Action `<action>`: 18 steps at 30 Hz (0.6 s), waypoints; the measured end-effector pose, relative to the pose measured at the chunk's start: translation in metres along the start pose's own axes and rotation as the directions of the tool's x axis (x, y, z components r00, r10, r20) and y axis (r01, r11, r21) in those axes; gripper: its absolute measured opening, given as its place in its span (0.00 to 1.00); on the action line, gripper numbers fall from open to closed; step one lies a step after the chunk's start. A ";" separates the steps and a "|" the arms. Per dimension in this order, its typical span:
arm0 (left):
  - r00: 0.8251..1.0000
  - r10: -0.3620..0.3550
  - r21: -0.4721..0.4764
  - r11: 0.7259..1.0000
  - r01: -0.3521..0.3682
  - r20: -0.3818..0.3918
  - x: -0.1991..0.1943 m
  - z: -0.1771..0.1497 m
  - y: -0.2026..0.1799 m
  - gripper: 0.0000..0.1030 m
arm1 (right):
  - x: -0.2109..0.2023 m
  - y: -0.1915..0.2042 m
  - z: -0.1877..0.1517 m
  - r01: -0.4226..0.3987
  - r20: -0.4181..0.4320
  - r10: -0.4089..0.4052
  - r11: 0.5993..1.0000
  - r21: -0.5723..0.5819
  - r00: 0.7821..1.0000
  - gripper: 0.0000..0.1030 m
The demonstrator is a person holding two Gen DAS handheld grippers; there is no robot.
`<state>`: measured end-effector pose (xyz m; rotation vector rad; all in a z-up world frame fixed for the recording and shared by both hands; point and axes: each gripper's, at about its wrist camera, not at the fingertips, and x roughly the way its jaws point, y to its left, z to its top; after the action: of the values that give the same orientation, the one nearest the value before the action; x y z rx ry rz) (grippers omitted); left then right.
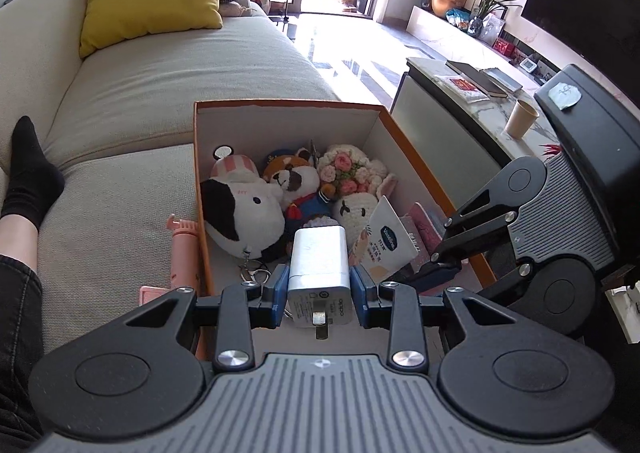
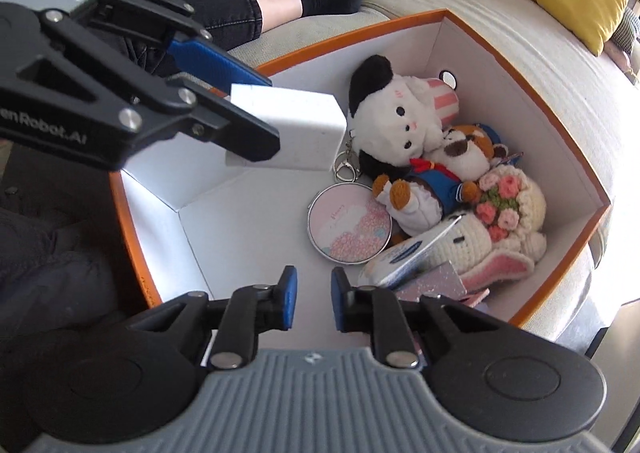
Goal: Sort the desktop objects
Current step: 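Hold the white charger over the box with the left tool, then lower the white charger into the box and open the left tool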
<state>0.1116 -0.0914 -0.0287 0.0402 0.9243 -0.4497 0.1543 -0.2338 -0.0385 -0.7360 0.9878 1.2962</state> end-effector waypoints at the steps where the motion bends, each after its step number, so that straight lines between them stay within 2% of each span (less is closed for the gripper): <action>1: 1.000 0.009 -0.003 1.000 -0.009 -0.020 0.007 0.001 -0.003 0.36 | -0.001 0.000 -0.002 -0.007 0.001 0.007 1.000 0.007 1.000 0.18; 7: 0.992 0.061 -0.030 0.997 -0.065 -0.110 0.045 0.004 -0.014 0.36 | 0.007 -0.006 -0.009 -0.026 -0.005 0.026 0.999 0.042 1.000 0.18; 12: 0.984 0.108 -0.051 0.992 -0.116 -0.143 0.069 0.005 -0.015 0.36 | 0.015 -0.012 -0.014 -0.033 -0.012 0.034 0.996 0.083 0.999 0.19; 18: 0.980 0.090 -0.080 0.991 -0.106 -0.177 0.086 0.003 -0.014 0.36 | 0.019 -0.017 -0.013 -0.053 -0.002 0.054 0.991 0.120 0.999 0.18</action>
<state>0.1526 -0.1359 -0.0918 0.0440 1.1070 -0.3165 0.1680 -0.2403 -0.0623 -0.6246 1.0858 1.2697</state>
